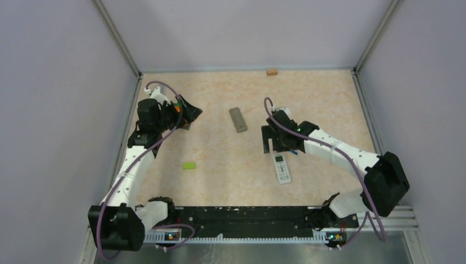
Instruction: Load the batteries into the remote control
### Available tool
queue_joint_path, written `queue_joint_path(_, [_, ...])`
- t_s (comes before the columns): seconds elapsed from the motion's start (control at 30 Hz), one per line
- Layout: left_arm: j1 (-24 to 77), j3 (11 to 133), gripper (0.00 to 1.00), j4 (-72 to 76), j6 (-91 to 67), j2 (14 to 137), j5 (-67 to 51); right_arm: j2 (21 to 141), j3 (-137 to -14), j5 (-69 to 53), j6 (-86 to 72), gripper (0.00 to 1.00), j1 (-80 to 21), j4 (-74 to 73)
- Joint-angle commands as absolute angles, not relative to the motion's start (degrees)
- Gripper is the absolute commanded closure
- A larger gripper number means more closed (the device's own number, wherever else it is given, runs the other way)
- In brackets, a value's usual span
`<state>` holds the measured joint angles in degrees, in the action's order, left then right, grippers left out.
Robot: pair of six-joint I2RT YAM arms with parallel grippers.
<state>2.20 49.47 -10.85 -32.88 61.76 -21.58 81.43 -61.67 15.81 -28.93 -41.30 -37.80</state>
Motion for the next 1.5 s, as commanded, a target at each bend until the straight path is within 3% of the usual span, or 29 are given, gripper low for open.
queue_joint_path(0.0, [2.2,48.5,0.01,-7.0,-32.7,60.4,-25.5,78.6,-53.4,12.7,-36.3,0.12,-43.4,-45.6])
queue_joint_path(0.3, [2.2,46.9,0.01,-8.1,-33.2,59.0,-26.4,79.9,-43.5,7.2,-38.9,0.15,-43.9,-35.9])
queue_joint_path(0.47, [2.2,46.5,0.01,-8.2,-33.4,58.2,-27.3,83.7,-43.4,7.8,-37.5,0.38,-44.2,-31.1])
queue_joint_path(0.63, [2.3,46.0,0.01,-7.6,-34.3,58.6,-29.5,83.6,-43.0,5.9,-35.7,0.72,-44.3,-26.6])
queue_joint_path(0.7, [2.4,45.6,0.01,-6.6,-35.2,59.1,-32.0,82.3,-43.8,2.5,-32.8,0.77,-44.3,-23.4])
queue_joint_path(0.87, [3.6,45.4,0.01,-3.3,-35.7,61.0,-41.8,80.7,-48.8,-22.4,-26.3,0.77,-42.4,-10.9])
queue_joint_path(1.07, [3.6,46.3,0.01,4.7,-42.4,63.2,-58.8,84.5,-55.1,-48.1,-39.2,0.78,-38.7,14.8])
queue_joint_path(1.2, [3.6,46.4,0.01,8.2,-47.1,63.3,-63.4,88.4,-58.4,-55.2,-51.0,0.78,-38.2,31.1])
queue_joint_path(1.47, [5.3,42.9,0.01,33.5,-67.3,63.9,-68.1,94.8,-62.1,-59.6,-65.8,0.78,-38.3,49.3])
